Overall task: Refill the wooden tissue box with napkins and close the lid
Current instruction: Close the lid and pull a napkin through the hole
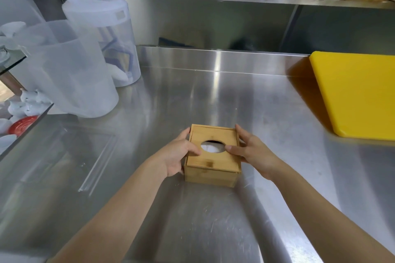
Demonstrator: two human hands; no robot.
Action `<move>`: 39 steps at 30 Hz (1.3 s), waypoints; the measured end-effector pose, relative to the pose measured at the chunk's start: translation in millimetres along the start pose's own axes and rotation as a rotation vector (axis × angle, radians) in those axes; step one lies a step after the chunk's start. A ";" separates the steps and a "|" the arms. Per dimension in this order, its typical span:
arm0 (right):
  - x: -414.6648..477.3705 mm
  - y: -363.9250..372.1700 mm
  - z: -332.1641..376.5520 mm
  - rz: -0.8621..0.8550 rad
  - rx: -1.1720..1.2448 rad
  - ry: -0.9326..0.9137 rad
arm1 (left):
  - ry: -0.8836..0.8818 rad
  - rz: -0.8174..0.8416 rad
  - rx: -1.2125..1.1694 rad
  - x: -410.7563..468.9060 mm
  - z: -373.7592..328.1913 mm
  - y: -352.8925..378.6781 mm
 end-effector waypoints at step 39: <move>10.7 56.9 46.0 0.208 -1.719 -0.144 | 0.701 -0.392 1.353 -0.6 28.4 25.7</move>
Point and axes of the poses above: each hand's wrist, its own x-axis towards the middle knuckle, its own y-axis out of the palm, z = x × y, the point moved 1 cm from there along x, towards the middle knuckle, and after that the axes turned 2 degrees about y, right-handed, at the moved point
